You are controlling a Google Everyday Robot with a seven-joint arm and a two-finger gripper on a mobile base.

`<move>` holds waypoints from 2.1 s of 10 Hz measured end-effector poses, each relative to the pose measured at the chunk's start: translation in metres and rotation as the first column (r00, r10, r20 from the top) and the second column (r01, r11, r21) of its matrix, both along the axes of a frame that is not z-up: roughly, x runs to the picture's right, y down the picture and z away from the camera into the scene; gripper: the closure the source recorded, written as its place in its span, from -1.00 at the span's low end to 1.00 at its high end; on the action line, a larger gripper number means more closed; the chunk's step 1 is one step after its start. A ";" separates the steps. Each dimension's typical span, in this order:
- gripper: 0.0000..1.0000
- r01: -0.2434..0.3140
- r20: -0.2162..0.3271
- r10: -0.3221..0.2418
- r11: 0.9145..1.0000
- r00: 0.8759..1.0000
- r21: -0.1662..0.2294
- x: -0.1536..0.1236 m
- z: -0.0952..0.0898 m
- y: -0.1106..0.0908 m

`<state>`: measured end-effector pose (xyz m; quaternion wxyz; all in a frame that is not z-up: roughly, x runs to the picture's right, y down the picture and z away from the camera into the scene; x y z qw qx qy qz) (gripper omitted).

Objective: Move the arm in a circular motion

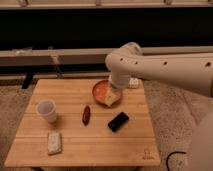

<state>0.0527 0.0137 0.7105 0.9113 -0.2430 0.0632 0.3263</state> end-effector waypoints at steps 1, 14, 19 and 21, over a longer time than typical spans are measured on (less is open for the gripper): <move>-0.54 0.010 -0.009 -0.010 1.000 1.000 -0.004 -0.002 0.010 -0.011; -0.54 0.343 0.145 -0.340 0.939 0.929 0.008 -0.225 0.065 -0.052; -0.54 0.456 0.299 -0.438 0.890 0.848 0.010 -0.294 0.022 0.024; -0.54 0.487 0.346 -0.455 0.873 0.821 -0.008 -0.299 0.008 0.058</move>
